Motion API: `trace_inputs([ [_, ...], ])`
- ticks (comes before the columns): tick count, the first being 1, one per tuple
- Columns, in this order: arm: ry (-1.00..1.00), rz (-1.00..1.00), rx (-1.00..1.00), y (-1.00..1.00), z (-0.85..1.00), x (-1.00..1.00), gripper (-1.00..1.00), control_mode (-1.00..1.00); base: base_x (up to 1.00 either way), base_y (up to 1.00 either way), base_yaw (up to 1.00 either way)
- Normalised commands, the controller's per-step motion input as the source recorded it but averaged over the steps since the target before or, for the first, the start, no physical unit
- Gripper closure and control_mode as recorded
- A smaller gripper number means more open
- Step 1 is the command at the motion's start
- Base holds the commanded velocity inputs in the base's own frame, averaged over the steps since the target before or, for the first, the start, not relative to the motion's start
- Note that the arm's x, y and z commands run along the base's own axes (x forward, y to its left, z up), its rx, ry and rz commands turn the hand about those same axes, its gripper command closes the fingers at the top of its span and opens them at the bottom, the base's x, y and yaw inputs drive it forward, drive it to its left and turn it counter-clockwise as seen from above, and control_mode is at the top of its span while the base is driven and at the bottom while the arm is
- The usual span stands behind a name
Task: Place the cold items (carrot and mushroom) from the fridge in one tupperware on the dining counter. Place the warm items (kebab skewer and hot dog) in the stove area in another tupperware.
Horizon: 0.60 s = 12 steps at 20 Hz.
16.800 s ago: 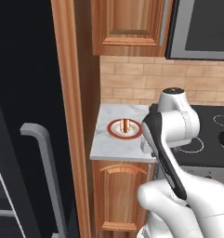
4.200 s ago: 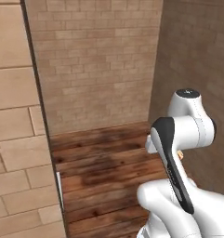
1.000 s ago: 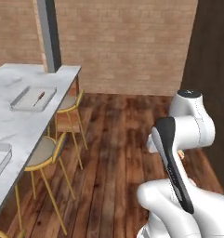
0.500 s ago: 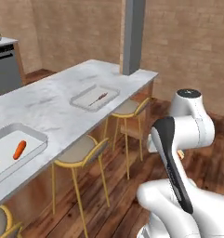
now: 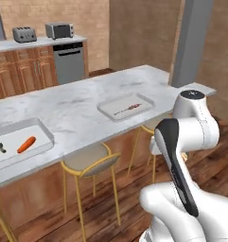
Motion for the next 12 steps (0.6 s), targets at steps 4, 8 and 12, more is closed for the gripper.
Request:
trace_inputs([
  [4,0.0,0.0,0.0,0.0,0.0,0.0,1.0,1.0,0.57,-0.98,0.31],
  [8,0.0,0.0,0.0,0.0,0.0,0.0,1.0,1.0,0.36,-0.93,0.28],
  [12,0.0,0.0,0.0,0.0,0.0,0.0,1.0,1.0,0.15,-0.36,0.11],
])
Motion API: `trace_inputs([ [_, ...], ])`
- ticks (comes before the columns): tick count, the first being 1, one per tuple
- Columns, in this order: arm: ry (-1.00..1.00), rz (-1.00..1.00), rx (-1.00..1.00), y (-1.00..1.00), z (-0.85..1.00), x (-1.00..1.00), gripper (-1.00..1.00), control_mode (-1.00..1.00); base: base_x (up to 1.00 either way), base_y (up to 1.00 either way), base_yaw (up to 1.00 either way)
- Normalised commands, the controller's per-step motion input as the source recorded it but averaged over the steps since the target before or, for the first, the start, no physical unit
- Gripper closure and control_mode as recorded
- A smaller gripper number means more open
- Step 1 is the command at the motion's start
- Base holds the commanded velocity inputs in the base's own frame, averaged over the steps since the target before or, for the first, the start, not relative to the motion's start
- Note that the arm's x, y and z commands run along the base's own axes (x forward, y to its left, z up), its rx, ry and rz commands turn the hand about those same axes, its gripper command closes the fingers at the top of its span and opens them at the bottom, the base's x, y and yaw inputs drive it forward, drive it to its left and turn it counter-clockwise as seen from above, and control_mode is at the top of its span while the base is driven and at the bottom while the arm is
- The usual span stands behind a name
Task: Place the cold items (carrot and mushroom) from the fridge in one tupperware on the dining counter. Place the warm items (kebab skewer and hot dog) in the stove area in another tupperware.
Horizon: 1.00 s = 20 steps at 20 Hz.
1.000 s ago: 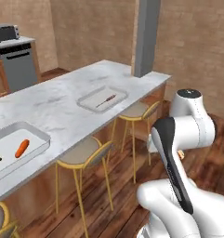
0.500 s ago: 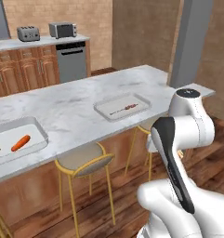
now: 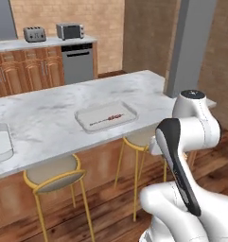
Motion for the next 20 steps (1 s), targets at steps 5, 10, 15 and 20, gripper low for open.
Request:
trace_inputs([
  [5,0.0,0.0,0.0,0.0,0.0,0.0,1.0,1.0,0.53,0.02,0.21],
  [10,0.0,0.0,0.0,0.0,0.0,0.0,1.0,1.0,0.42,0.0,0.29],
  [15,0.0,0.0,0.0,0.0,0.0,0.0,1.0,1.0,0.22,-0.26,0.1],
  [20,0.0,0.0,0.0,0.0,0.0,0.0,1.0,1.0,0.62,-0.17,-0.06],
])
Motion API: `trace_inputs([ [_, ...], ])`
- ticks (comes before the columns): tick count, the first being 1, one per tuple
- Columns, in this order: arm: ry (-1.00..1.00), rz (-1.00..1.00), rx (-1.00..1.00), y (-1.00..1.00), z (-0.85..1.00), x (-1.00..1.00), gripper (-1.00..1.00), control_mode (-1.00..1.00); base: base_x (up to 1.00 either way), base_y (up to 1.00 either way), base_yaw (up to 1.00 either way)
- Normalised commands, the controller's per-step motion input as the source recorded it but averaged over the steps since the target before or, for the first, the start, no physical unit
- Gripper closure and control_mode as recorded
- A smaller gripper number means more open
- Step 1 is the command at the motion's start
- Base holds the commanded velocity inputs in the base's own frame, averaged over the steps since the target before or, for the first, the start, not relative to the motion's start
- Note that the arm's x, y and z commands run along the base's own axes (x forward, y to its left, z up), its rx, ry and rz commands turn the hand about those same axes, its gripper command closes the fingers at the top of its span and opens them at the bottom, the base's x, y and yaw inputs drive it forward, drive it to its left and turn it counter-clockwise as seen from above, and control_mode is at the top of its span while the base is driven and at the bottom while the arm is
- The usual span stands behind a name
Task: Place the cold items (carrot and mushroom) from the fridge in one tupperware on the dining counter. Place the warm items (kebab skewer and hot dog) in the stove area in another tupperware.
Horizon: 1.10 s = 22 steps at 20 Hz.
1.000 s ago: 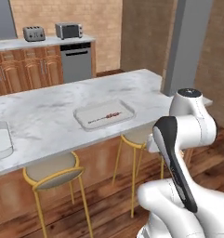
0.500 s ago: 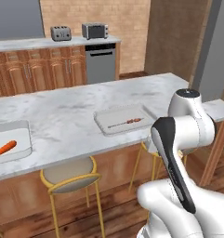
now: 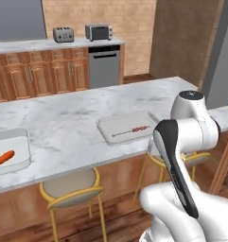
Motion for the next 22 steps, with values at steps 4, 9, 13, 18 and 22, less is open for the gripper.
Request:
trace_inputs([
  [4,0.0,0.0,0.0,0.0,0.0,0.0,1.0,1.0,0.68,-0.19,-0.15],
  [9,0.0,0.0,0.0,0.0,0.0,0.0,1.0,1.0,0.17,-0.16,-0.02],
  [13,0.0,0.0,0.0,0.0,0.0,0.0,1.0,1.0,0.07,0.0,0.0],
  [18,0.0,0.0,0.0,0.0,0.0,0.0,1.0,1.0,0.15,0.03,0.0],
  [22,0.0,0.01,0.0,-0.02,0.0,0.02,1.0,-1.0,0.06,-0.01,0.01],
])
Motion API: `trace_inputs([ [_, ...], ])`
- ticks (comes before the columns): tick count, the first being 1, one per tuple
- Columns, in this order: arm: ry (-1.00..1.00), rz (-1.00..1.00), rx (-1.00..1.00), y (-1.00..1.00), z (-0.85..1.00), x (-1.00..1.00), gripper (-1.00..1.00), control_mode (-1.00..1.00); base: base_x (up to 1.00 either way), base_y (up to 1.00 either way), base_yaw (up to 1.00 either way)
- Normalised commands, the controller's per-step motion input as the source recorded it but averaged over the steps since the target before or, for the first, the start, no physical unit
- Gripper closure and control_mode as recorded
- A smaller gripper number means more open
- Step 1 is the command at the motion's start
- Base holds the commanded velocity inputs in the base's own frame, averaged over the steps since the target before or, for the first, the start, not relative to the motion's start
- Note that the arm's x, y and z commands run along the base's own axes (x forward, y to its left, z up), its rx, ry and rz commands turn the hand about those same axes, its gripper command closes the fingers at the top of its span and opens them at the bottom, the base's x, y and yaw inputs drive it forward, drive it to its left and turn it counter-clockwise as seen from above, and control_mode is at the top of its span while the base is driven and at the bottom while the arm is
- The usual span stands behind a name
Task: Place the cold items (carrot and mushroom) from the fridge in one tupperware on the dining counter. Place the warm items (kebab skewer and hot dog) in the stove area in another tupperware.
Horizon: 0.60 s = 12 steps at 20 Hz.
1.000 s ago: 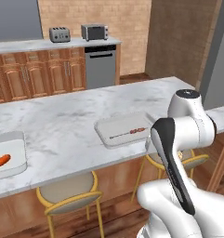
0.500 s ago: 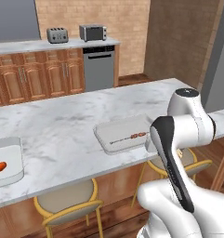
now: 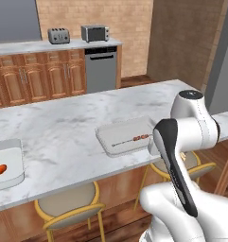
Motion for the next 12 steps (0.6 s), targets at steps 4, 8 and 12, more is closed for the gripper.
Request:
trace_inputs([
  [4,-0.13,-0.15,0.0,-0.04,0.16,0.36,1.0,-1.0,0.0,0.0,0.0],
  [8,0.05,-0.38,0.0,0.14,0.56,0.76,1.0,-1.0,0.0,0.0,0.0],
  [12,0.05,-0.57,0.18,0.09,0.27,0.47,1.0,-1.0,0.0,0.0,0.0],
])
